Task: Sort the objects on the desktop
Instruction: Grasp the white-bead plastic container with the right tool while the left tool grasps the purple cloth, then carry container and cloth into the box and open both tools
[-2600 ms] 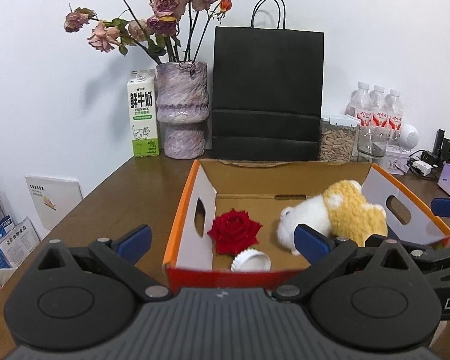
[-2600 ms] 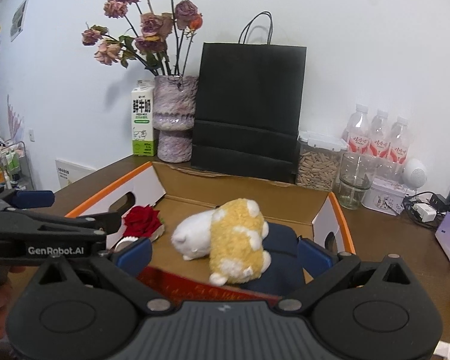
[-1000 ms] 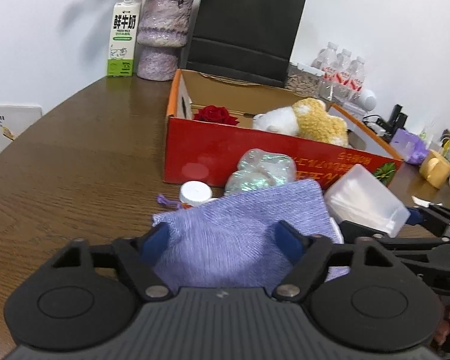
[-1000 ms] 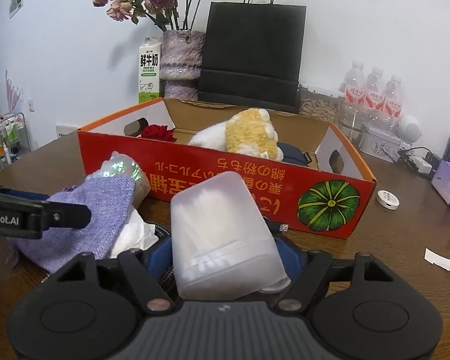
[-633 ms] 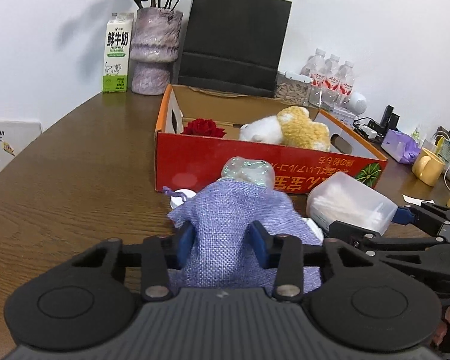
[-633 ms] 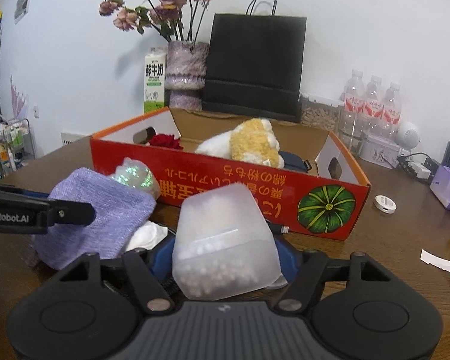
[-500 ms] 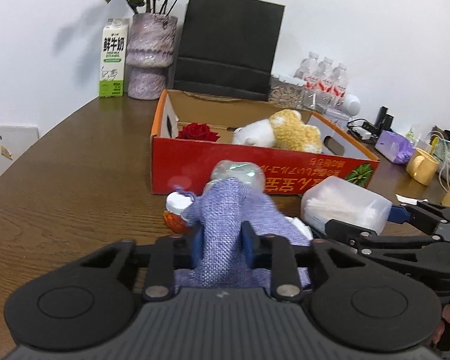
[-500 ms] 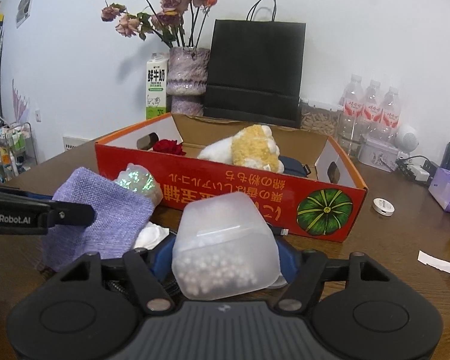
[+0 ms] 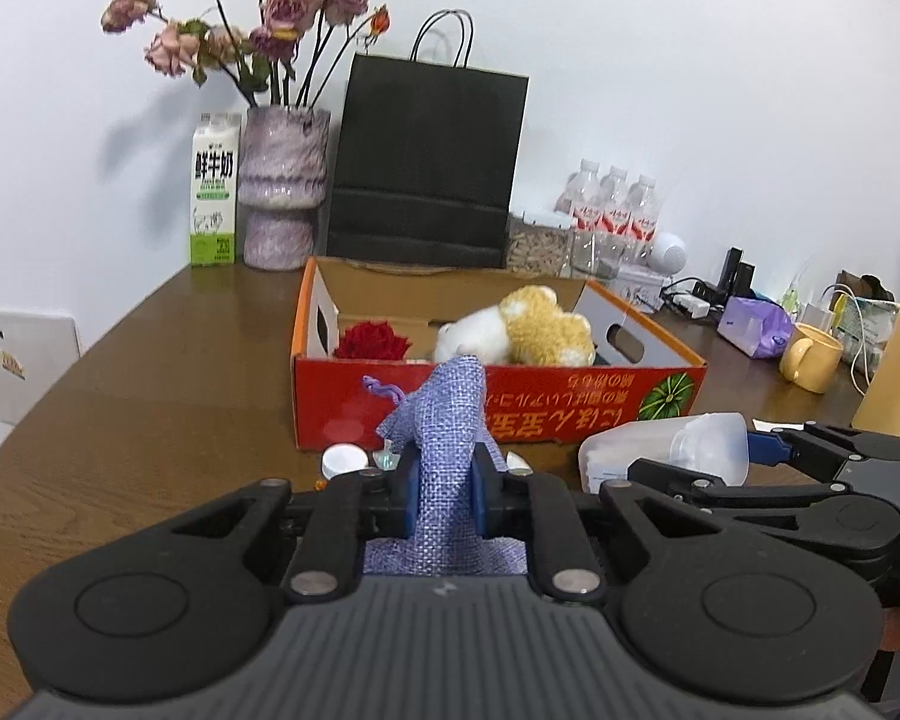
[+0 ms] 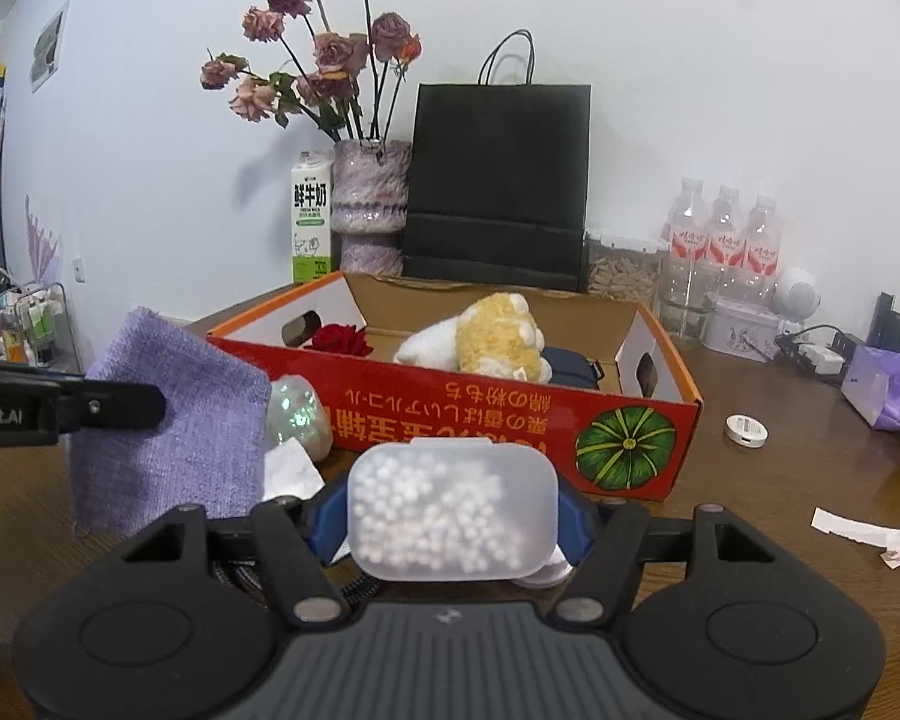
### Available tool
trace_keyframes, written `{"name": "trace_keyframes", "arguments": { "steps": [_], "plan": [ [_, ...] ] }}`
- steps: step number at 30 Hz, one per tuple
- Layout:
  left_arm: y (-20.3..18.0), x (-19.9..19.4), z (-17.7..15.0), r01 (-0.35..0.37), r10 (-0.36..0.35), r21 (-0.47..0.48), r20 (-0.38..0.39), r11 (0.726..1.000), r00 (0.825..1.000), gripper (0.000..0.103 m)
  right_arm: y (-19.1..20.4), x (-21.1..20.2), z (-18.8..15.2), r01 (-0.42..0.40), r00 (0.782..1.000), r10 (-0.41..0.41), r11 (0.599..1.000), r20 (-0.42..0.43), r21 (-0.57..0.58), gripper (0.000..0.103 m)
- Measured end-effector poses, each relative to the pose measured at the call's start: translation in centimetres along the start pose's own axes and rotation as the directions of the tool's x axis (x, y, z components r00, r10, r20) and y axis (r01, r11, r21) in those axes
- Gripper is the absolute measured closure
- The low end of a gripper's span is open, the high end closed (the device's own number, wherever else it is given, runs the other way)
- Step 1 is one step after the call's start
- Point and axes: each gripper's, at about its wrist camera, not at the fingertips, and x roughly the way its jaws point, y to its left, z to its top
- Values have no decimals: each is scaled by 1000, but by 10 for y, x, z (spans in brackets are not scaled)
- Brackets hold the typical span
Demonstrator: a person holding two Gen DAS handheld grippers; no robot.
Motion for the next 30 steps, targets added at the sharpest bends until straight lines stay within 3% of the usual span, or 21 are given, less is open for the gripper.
{"name": "trace_keyframes", "arguments": {
  "steps": [12, 30],
  "plan": [
    [-7, -10, 17, 12, -14, 33, 60, 999, 998, 92, 7, -12, 17, 3, 999, -2, 1000, 48, -6, 38],
    [-17, 12, 79, 26, -34, 49, 162, 998, 986, 92, -10, -8, 86, 35, 983, -32, 999, 178, -13, 38]
  ]
}}
